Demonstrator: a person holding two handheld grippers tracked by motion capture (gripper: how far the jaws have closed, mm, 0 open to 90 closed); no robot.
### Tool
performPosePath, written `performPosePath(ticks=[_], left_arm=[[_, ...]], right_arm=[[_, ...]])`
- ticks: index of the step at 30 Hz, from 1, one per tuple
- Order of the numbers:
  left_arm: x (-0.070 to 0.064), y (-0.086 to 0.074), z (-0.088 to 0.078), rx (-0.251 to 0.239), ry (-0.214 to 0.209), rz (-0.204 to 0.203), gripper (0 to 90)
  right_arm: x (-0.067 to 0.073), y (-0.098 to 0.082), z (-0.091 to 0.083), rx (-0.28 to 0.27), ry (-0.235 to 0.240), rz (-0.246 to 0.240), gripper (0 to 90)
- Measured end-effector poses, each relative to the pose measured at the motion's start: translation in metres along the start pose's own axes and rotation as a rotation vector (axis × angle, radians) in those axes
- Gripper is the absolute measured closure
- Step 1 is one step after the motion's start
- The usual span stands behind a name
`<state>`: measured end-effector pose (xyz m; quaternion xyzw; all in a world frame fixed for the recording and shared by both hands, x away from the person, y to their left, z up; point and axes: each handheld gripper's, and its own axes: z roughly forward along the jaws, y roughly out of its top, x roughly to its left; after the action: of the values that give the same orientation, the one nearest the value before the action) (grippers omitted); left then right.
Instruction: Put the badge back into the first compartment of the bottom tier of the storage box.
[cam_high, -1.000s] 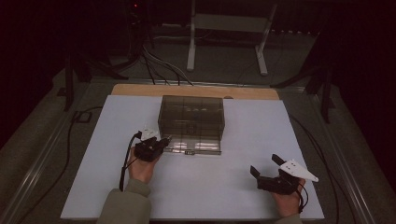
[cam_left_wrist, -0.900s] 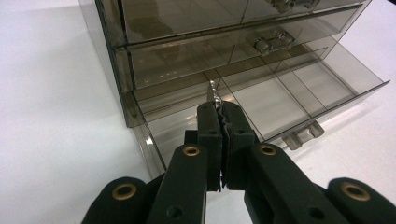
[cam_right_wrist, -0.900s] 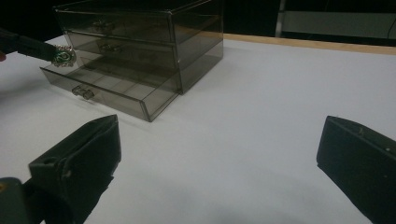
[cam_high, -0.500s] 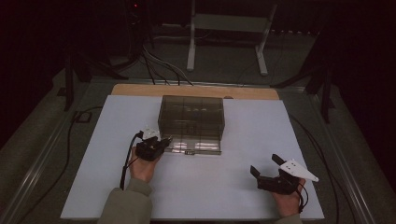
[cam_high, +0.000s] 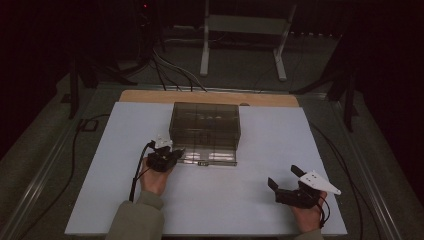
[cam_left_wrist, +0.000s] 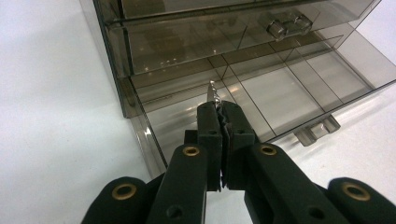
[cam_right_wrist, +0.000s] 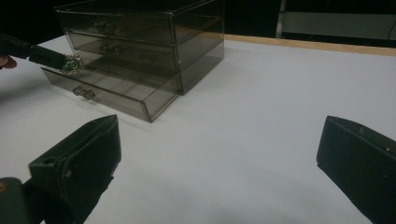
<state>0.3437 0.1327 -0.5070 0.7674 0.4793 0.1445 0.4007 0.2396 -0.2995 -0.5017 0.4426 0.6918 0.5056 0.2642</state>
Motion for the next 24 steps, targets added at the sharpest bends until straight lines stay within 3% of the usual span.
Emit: performPosePath(ticks=[24], left_arm=[[-0.0012, 0.0, 0.002, 0.022, -0.01, -0.03, 88.4]], right_arm=[[0.0001, -0.0001, 0.0004, 0.002, 0.001, -0.001, 0.4]])
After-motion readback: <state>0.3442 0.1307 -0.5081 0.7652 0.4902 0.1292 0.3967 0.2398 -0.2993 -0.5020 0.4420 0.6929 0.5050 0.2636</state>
